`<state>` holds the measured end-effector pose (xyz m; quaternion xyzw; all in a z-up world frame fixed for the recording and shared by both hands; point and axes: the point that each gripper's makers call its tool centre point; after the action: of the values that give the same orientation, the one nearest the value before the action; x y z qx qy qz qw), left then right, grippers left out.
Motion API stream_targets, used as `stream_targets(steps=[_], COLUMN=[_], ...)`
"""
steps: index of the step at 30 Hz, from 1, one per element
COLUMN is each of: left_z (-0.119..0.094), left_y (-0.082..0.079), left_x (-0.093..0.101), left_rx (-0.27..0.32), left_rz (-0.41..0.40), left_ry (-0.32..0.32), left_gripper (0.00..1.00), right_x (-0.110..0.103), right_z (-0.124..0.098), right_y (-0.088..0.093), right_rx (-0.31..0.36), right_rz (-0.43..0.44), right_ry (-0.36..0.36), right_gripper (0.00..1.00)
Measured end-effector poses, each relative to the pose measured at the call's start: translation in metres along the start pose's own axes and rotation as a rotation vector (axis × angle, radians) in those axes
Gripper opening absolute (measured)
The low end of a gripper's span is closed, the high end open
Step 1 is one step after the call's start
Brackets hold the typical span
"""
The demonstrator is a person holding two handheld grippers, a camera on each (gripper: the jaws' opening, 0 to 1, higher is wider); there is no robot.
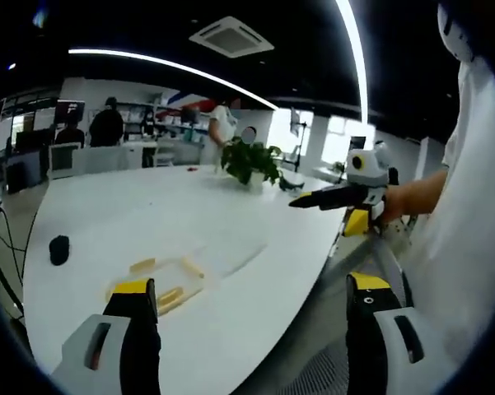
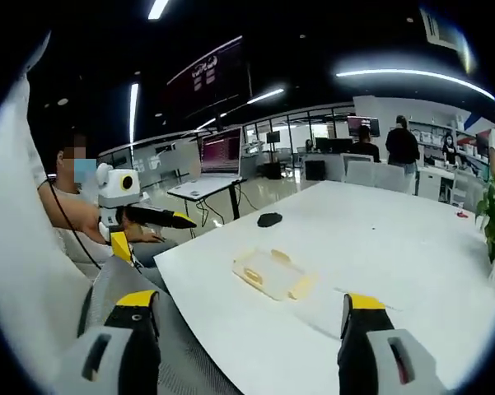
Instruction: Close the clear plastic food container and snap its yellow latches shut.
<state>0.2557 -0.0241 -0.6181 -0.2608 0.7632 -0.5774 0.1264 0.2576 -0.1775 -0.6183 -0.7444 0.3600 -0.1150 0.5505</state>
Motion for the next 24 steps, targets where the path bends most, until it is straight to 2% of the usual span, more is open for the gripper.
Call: stream_targets(steps=[3,6,8,12,16,24], left_z=[0.0,-0.002,-0.004,-0.005,-0.009,-0.015], left_y=[0.007,0.008,0.007,0.012,0.014,0.025], left_x=[-0.002,-0.006,-0.01,-0.018,-0.028,-0.044], left_rx=[-0.054,-0.08,-0.077,-0.104,-0.108,-0.157], left_rz=[-0.002,0.042,0.026,0.05,0.053,0.093], left_ry=[0.022,0.035,0.04,0.031,0.025,0.021], left_gripper=[0.94,0.93,0.92,0.92,0.92,0.92], right_x=[0.001,0.0,0.001,0.0,0.001,0.013], right_z=[0.003,0.006,0.009,0.014,0.02,0.029], right_y=[0.0,-0.001,0.001,0.001,0.0,-0.006], right_rx=[-0.019,-0.016,-0.036,-0.032,-0.043,-0.061], right_rz=[-0.025,-0.025,-0.041,-0.034,-0.064,-0.095], right_ry=[-0.003,-0.022,-0.02,-0.025,-0.027,-0.006], right_gripper=[0.91,0.92,0.92,0.92,0.91,0.85])
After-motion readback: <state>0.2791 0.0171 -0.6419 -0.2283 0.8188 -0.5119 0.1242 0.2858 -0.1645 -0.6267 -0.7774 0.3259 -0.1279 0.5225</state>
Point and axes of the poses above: the point that each gripper's makers call its tool centre point, and the gripper's own axes: z roughly forward along the fingers, x roughly to its right, y roughly out of its underside, and after that the axes turned 6 degrees about z, right-handed
